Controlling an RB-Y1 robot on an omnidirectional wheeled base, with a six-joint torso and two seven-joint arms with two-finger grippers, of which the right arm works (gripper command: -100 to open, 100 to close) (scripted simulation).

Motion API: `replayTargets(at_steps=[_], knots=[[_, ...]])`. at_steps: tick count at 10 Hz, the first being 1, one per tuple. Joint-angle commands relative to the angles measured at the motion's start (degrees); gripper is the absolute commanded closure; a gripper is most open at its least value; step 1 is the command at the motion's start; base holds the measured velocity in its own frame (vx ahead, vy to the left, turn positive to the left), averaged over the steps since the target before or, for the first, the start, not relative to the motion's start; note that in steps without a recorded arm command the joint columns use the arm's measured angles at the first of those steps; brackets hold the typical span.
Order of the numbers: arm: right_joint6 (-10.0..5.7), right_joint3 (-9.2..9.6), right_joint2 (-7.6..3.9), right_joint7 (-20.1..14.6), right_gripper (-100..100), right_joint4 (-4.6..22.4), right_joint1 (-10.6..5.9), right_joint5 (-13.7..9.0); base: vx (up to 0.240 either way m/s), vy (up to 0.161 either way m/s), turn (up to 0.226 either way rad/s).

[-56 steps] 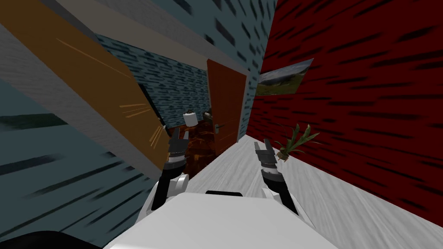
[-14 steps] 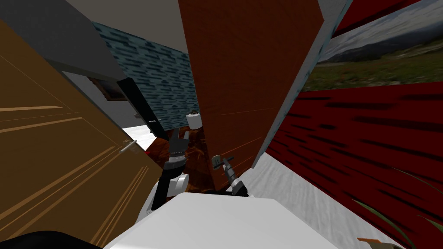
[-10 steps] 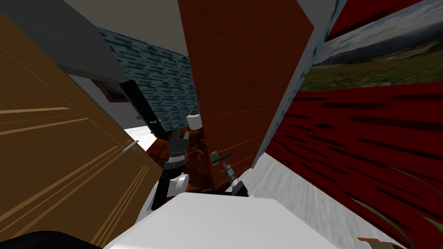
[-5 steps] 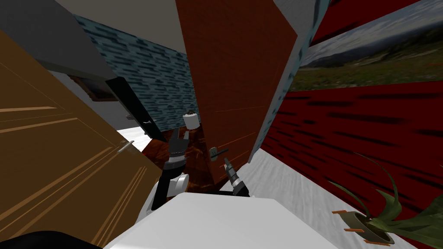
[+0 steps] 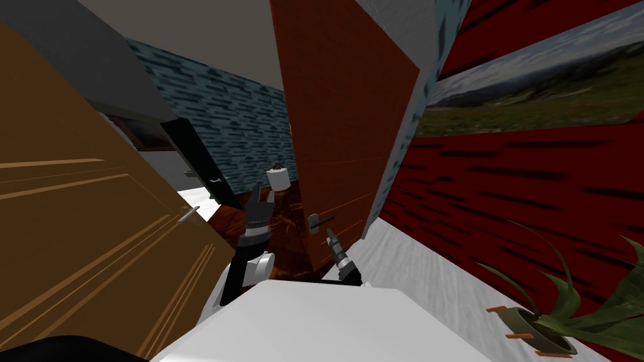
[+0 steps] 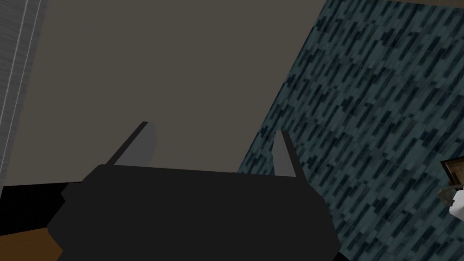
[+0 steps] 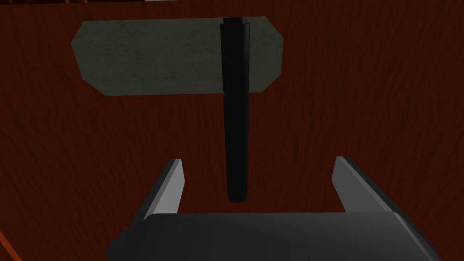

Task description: Push the door open

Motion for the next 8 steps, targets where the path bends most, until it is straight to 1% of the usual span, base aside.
replayTargets(at_steps=[1,4,5,6,8], knots=[[0.22,-0.22,0.41,0.3,-100,0.5,-0.75,-0.2,0.165,0.092,0.020],[0.46,-0.76,1.37,0.8,-100,1.9,-2.26,-0.7,0.206,0.097,0.030],[0.45,-0.66,1.08,0.6,-100,1.5,-2.02,-0.6,0.091,0.047,0.000],[0.45,-0.66,1.08,0.6,100,1.5,-2.02,-0.6,-0.011,-0.006,-0.003],[0.45,-0.66,1.08,0.6,100,1.5,-2.02,-0.6,-0.028,-0.017,0.006]])
